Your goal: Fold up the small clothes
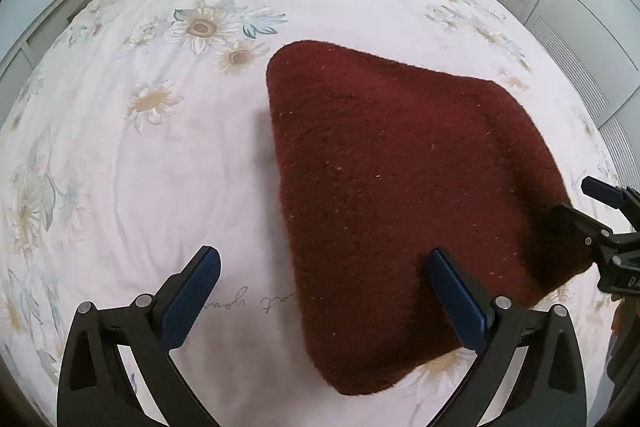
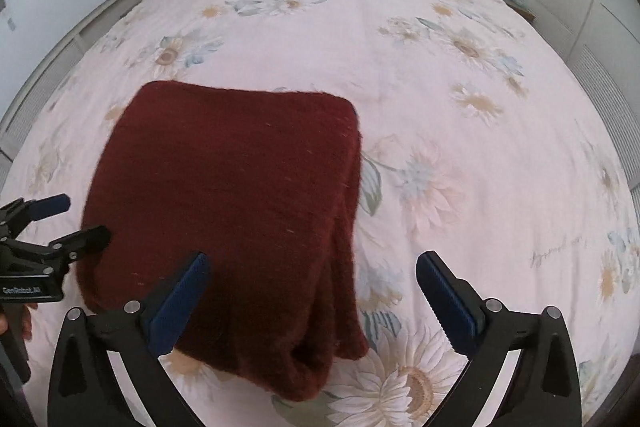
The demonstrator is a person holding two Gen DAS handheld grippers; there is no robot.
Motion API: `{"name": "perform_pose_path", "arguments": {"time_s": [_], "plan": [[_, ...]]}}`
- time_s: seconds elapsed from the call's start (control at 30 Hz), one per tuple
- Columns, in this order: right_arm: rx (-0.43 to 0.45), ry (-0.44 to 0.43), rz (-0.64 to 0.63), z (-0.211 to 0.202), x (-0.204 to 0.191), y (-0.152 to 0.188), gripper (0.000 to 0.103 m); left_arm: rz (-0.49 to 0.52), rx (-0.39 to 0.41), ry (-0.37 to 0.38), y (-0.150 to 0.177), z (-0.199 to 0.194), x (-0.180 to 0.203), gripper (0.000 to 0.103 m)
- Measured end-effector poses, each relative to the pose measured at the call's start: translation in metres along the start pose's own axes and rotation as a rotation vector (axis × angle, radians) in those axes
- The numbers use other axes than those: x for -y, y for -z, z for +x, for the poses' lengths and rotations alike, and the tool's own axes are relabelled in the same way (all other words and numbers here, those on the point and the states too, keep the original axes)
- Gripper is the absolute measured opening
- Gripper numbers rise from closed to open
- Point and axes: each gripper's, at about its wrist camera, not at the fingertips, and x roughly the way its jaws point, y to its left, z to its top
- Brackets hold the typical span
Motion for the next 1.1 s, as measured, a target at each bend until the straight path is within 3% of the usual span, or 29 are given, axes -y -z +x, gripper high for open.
{"name": "perform_pose_path", "arguments": {"time_s": [0.13, 0.3, 0.43, 0.57, 0.73, 1.1], "plan": [[-0.026, 0.036, 0.014, 0.021, 0.011, 0.006, 0.103, -0.028, 0.009, -0.009, 0.007, 0.009, -0.009, 0.102], [-0.011, -0.027, 0.055, 0.042, 0.032, 0.024, 0.103, -0.015, 0.024, -0.038, 0.009, 0.033, -0.01, 0.103], [0.01, -0.028, 0.077, 0.043, 0.032, 0.029, 0.103, -0.018, 0.037, -0.053, 0.007, 0.034, -0.006, 0.103], [0.033, -0.028, 0.088, 0.016, 0.025, 0.025, 0.103, -0.038, 0.061, -0.059, 0.007, 0.019, -0.007, 0.102], [0.099, 0.001, 0.047, -0.036, 0.016, 0.029, 0.103, -0.044, 0.13, -0.091, 0.022, -0.031, -0.003, 0.102], [0.198, 0.063, 0.011, -0.144, 0.016, 0.071, 0.103, -0.064, 0.179, -0.157, 0.073, -0.121, -0.001, 0.102]]}}
